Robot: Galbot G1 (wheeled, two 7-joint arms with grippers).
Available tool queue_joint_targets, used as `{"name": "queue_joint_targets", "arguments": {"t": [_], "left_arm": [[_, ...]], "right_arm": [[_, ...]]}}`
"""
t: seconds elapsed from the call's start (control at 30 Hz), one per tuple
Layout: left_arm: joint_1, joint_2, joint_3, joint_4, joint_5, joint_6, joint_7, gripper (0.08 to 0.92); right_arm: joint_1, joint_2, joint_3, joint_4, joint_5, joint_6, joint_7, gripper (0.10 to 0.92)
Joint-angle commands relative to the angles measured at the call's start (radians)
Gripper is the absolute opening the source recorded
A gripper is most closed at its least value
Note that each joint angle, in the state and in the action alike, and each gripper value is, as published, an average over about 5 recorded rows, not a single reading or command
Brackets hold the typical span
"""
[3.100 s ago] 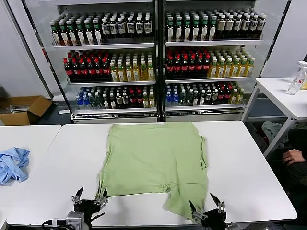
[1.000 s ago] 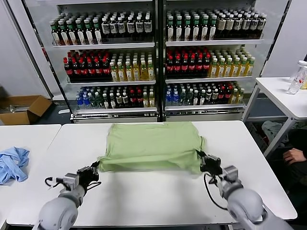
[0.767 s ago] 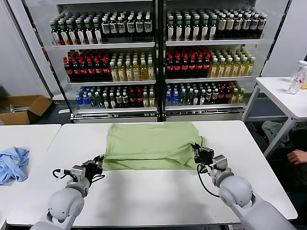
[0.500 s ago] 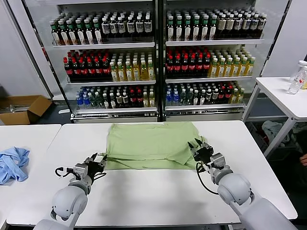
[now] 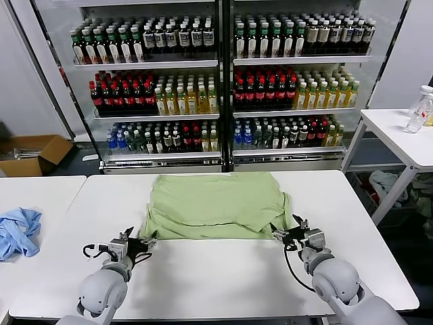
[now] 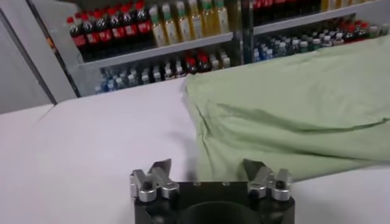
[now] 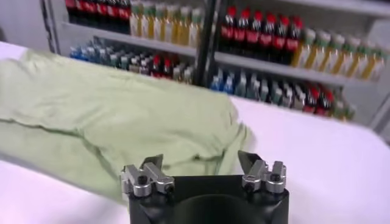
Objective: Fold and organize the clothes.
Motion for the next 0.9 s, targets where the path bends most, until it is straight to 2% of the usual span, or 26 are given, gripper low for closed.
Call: {"name": "queue_joint_targets", "arguments": {"t": [0.03, 0.37, 0.53, 0.7, 0.9], "left_arm": [[-0.035, -0.012, 0.009, 0.075, -0.037, -0.009, -0.039, 0.613], [-0.018, -0.022, 0.015, 0.060, -0.115, -0.019, 0.011, 0.327], [0.033, -0.024, -0.011, 0.019, -0.166, -0.018, 0.014, 0.180], [0.177, -0.041, -0.069, -0.120, -0.184, -0.019, -0.014, 0.091], [0.409, -0.085, -0.155, -0.337, -0.155, -0.003, -0.029, 0.088]], "right_arm": [[0.015, 0.018, -0.012, -0.057, 0.114, -0.033, 0.024, 0.584], [-0.021, -0.022, -0.013, -0.020, 0.116, 0.038, -0.020, 0.290], [-0.091, -0.088, 0.004, 0.052, 0.093, 0.085, -0.044, 0.160], [-0.258, -0.162, 0.084, 0.195, 0.055, 0.121, -0.055, 0.140], [-0.578, -0.138, 0.276, 0.376, -0.056, 0.180, -0.065, 0.140]]}}
